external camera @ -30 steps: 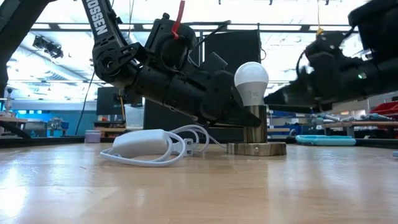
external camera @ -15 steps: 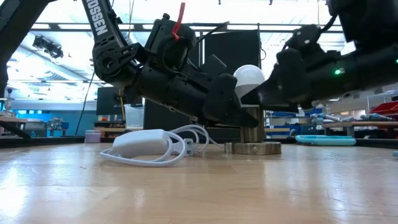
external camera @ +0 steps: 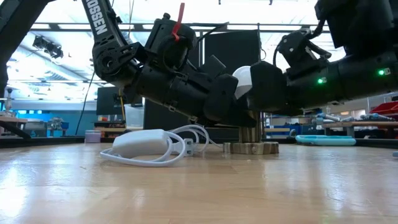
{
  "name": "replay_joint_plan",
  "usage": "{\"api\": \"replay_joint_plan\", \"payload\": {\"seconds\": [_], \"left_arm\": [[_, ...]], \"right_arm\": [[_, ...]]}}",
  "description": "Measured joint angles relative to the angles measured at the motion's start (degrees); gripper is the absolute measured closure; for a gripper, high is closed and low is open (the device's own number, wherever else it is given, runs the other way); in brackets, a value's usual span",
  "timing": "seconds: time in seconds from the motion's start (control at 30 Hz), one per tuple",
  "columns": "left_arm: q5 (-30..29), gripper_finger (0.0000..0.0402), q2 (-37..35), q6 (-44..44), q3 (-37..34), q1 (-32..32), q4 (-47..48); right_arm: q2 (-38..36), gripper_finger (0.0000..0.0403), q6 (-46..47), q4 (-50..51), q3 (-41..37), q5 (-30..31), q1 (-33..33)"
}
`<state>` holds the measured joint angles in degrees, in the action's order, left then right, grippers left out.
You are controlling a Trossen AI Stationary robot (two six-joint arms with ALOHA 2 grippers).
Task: Screw lightbulb
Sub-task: Remove the lightbulb from the desk lamp
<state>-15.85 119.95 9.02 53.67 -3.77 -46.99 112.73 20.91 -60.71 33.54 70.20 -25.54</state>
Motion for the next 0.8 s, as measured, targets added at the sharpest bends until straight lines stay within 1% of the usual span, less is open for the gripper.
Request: {"api": "replay_joint_plan", "payload": {"seconds": [0.1,0.23,0.4,0.6,0.63,0.67,0.73,0.77,0.8], "left_arm": [[-0.03,0.0231,-0.01,0.02,0.02,0.00,0.27],[-0.15,0.0231,-0.02,0.07,0.02,-0.07,0.30],[-0.26,0.0231,-0.01,0.11,0.07,-0.03,0.45],[-0.43,0.0231,-0.01,0.07,0.04,-0.04,0.52],[-0.39,0.0231,-0.01,0.07,0.02,-0.04,0.51],[-0.38,0.0231,-0.01,0.07,0.02,-0.04,0.54],[-0.32,0.0231,-0.01,0.07,0.02,-0.04,0.53],[-0.27,0.0231,-0.01,0.07,0.02,-0.04,0.52],[-0.19,0.0231,-0.01,0.07,0.02,-0.04,0.50]], "right_arm": [[-0.07,0.0098,0.01,-0.16,-0.45,0.42,-0.40],[-1.02,0.0098,-0.13,-0.34,-2.12,5.89,-1.73],[-2.45,0.0098,-0.13,-0.98,-4.37,8.85,-2.85],[-4.17,0.0098,0.29,-2.41,-7.63,16.69,-4.84],[-4.39,0.0098,0.28,-3.37,-8.24,16.30,-5.07],[-4.70,0.0098,0.19,-4.21,-8.67,13.64,-5.15],[-4.93,0.0098,0.43,-4.47,-8.96,4.94,-4.40],[-4.91,0.0098,0.92,-4.17,-8.96,1.26,-3.87],[-4.90,0.0098,1.40,-4.18,-8.96,-1.14,-3.32]]}}
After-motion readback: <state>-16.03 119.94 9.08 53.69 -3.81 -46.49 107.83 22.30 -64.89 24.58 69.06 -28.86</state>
